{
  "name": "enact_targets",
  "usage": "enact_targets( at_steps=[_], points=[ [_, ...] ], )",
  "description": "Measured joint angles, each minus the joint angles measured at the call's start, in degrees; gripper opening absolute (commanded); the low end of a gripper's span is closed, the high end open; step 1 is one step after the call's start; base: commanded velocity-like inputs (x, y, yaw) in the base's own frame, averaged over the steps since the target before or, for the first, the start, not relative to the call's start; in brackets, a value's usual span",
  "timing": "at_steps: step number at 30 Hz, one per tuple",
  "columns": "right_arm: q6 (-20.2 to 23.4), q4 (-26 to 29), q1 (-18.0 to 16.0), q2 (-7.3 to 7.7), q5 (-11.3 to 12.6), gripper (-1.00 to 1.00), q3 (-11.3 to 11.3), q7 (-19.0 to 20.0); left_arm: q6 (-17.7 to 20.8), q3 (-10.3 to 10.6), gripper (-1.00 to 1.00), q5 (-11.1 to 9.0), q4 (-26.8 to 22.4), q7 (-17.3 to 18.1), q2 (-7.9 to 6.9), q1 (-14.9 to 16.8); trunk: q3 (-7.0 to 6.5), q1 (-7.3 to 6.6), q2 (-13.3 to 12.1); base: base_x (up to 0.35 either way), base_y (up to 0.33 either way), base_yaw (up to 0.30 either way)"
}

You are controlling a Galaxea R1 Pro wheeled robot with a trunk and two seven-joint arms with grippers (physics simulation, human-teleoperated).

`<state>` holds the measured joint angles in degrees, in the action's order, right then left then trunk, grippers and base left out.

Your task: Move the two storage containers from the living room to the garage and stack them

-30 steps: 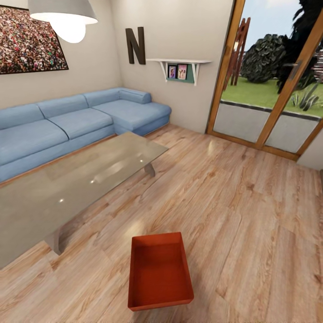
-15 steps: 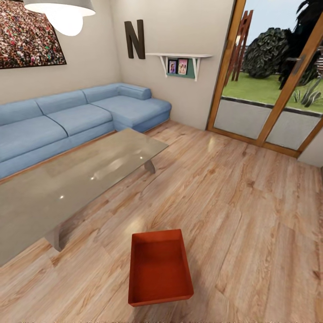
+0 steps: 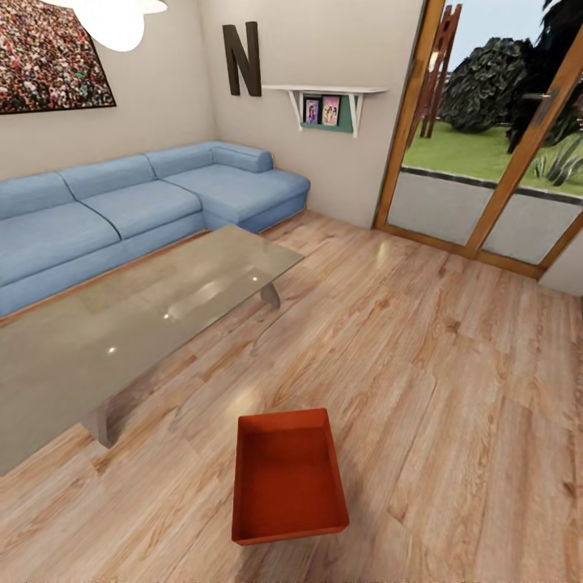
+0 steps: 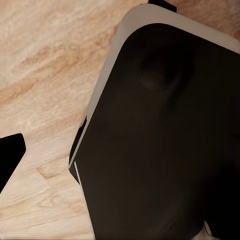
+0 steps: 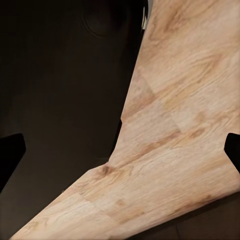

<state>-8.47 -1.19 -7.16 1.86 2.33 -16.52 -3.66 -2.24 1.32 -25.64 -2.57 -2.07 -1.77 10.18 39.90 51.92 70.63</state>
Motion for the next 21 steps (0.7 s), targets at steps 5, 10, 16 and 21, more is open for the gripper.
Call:
enact_targets(
  at_steps=[5, 10, 16, 21],
  points=[
    [-0.05, 0.0, 0.0, 0.0, -0.07, 1.0, 0.0, 0.02, 0.0, -0.06, 1.0, -0.24, 0.02, -0.02, 0.01, 0.0, 0.46, 0.0, 0.0, 0.0, 0.0, 0.0],
    [-0.06, 0.0, 0.0, 0.0, -0.09, 1.0, -0.02, 0.03, 0.0, -0.07, 1.0, -0.35, 0.02, -0.02, 0.02, 0.0, 0.92, 0.0, 0.0, 0.0, 0.0, 0.0],
    [-0.17, 0.0, 0.0, 0.06, -0.09, 1.0, -0.09, 0.03, 0.0, -0.07, 1.0, -0.3, 0.02, 0.0, 0.15, 0.0, 1.48, 0.0, 0.0, 0.0, 0.0, 0.0],
    [-0.23, 0.0, -0.01, 0.08, -0.1, 1.0, -0.09, 0.03, 0.0, -0.07, 1.0, -0.17, 0.02, 0.0, 0.18, 0.0, 1.94, 0.0, 0.0, 0.0, 0.0, 0.0]
  ],
)
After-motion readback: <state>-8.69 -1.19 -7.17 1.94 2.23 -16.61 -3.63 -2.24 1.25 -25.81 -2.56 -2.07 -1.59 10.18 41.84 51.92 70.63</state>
